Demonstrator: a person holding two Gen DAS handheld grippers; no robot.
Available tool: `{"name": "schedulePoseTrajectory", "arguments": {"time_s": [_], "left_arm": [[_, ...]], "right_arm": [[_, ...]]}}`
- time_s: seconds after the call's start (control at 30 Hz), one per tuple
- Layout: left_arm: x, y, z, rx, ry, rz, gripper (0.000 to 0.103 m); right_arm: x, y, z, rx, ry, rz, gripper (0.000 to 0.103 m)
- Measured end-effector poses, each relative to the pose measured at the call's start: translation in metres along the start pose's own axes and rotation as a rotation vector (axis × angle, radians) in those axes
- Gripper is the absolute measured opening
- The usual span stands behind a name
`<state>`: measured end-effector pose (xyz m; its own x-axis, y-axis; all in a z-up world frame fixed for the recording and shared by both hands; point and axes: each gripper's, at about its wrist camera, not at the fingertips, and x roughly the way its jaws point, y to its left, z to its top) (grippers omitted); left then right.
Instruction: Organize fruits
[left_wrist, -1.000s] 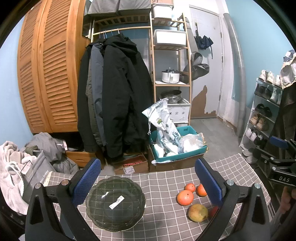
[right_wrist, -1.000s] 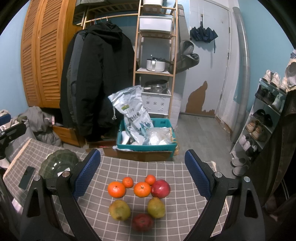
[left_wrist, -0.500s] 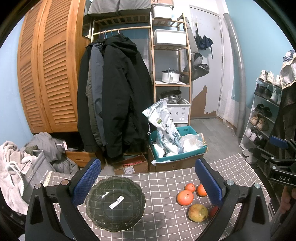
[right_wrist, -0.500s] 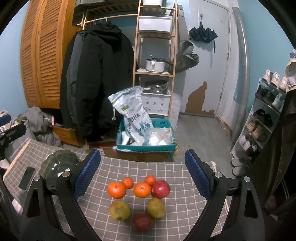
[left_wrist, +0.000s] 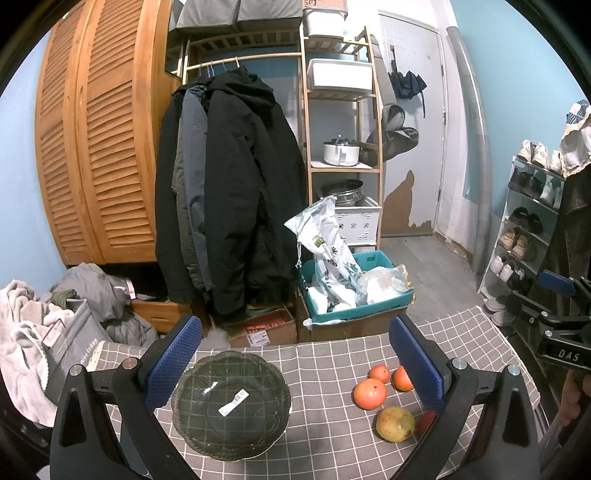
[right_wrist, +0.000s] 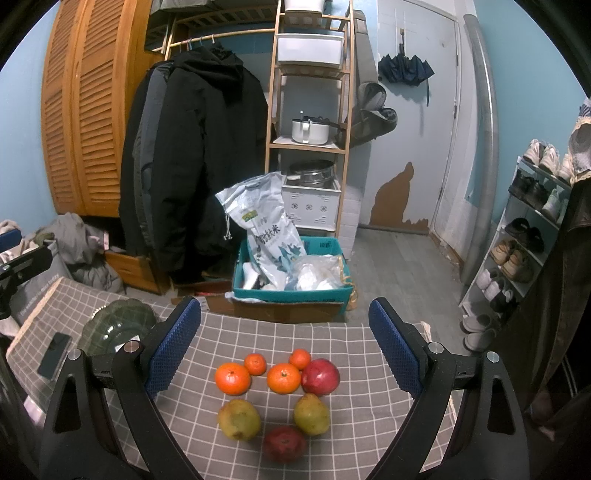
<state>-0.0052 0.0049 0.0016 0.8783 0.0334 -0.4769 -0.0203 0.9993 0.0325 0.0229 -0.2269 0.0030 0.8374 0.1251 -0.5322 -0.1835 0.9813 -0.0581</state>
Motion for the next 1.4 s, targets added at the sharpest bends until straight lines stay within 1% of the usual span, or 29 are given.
{"name": "schedulePoseTrajectory", "arguments": {"time_s": [0.73, 1.17, 1.4], "left_arm": [[-0.0034, 0.0007, 0.0022, -0.002, 0.001, 0.017, 0.102], [-0.0016, 0.0009, -0.0024, -0.006, 0.004, 0.007, 0.102], [0.0033, -0.0068, -0.0041, -0.005, 0.016, -0.005, 0.102]], "right_arm": [[-0.0015, -0.0016, -0.0002, -0.001, -0.002, -0.001, 0.091], [-0.0020, -0.0035, -0.0005, 0.000, -0.002, -0.002, 0.091], [-0.0007, -0.0029, -0.0012, -0.002, 0.003, -0.007, 0.091]]}}
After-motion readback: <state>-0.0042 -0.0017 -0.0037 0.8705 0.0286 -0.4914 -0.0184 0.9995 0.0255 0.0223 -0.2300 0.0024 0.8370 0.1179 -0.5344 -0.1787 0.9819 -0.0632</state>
